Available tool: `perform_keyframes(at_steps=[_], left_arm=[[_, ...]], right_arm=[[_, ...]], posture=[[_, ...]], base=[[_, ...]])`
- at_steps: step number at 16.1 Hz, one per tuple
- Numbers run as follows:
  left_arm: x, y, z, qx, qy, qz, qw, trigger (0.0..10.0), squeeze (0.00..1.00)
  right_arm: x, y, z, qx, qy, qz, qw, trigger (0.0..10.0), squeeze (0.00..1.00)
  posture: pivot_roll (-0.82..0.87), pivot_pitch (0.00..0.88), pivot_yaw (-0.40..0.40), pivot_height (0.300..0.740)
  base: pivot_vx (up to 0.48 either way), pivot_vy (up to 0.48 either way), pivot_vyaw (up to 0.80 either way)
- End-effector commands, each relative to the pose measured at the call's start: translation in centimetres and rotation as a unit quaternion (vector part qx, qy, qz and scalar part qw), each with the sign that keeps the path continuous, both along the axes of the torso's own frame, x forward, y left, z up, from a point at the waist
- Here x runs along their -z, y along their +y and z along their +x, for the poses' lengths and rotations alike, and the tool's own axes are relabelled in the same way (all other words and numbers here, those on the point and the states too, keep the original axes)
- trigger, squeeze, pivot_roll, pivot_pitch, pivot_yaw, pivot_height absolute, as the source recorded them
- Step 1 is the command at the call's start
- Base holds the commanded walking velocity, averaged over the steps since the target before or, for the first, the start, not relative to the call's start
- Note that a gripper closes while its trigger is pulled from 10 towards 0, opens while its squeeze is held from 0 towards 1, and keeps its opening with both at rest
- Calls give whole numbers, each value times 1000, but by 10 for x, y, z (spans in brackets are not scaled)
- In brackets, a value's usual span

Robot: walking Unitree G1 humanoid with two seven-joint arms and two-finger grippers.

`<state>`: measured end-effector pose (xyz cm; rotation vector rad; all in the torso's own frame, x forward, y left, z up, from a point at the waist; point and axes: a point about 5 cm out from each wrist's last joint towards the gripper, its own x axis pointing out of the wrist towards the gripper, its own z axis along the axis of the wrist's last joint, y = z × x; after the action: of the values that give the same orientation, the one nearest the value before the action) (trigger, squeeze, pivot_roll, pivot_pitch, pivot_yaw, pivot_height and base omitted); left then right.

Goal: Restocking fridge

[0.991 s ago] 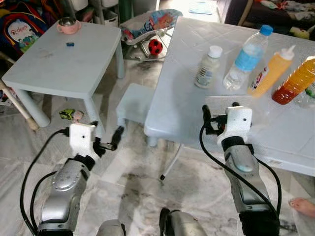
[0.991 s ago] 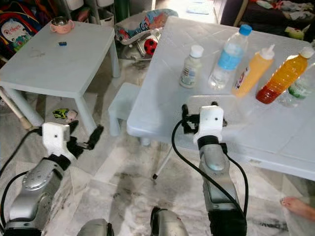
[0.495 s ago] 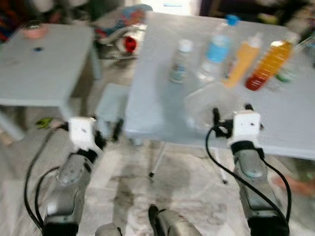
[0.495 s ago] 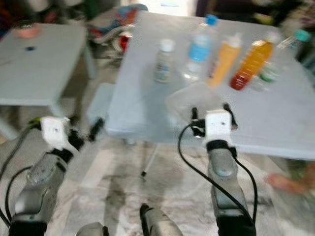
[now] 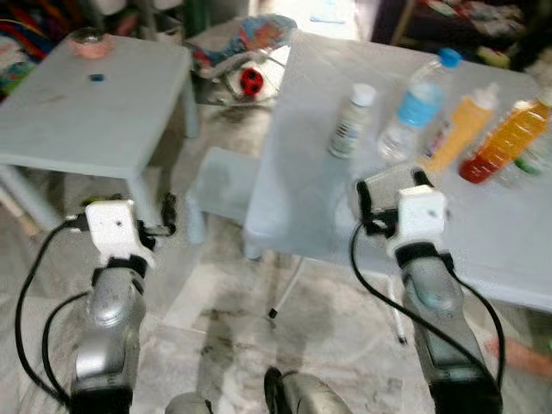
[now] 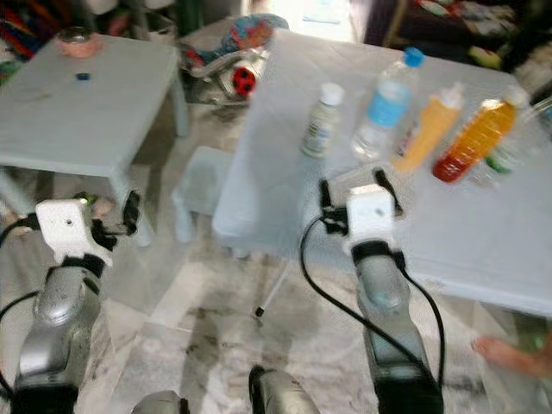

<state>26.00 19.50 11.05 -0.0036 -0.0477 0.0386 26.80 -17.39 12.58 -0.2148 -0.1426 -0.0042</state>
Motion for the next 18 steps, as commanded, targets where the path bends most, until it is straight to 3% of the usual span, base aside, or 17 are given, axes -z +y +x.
perform_keyframes(at_steps=[1,4,8,14,18], left_arm=[[2,-6,-4,16,6,-8,1000,10000,0],[9,-17,-5,43,28,-20,998,10000,0],[7,-19,-2,61,29,-30,997,10000,0],[8,-16,-2,58,30,-31,997,10000,0],[7,-16,1,62,28,-32,997,10000,0]], right_arm=[[2,-11,-7,25,6,7,1000,10000,0],[3,-8,-8,18,4,-3,1000,10000,0],[-3,-8,-2,15,-1,0,1000,10000,0],[-4,-6,1,5,-1,-2,1000,10000,0],[-4,-5,1,1,-2,-3,1000,10000,0]], posture=[[42,28,-57,740],[28,42,-48,740],[30,35,-59,740],[28,38,-61,740],[22,40,-60,740]], base=[[0,0,0],[0,0,0],[0,0,-678],[0,-276,-778],[0,-209,-242]])
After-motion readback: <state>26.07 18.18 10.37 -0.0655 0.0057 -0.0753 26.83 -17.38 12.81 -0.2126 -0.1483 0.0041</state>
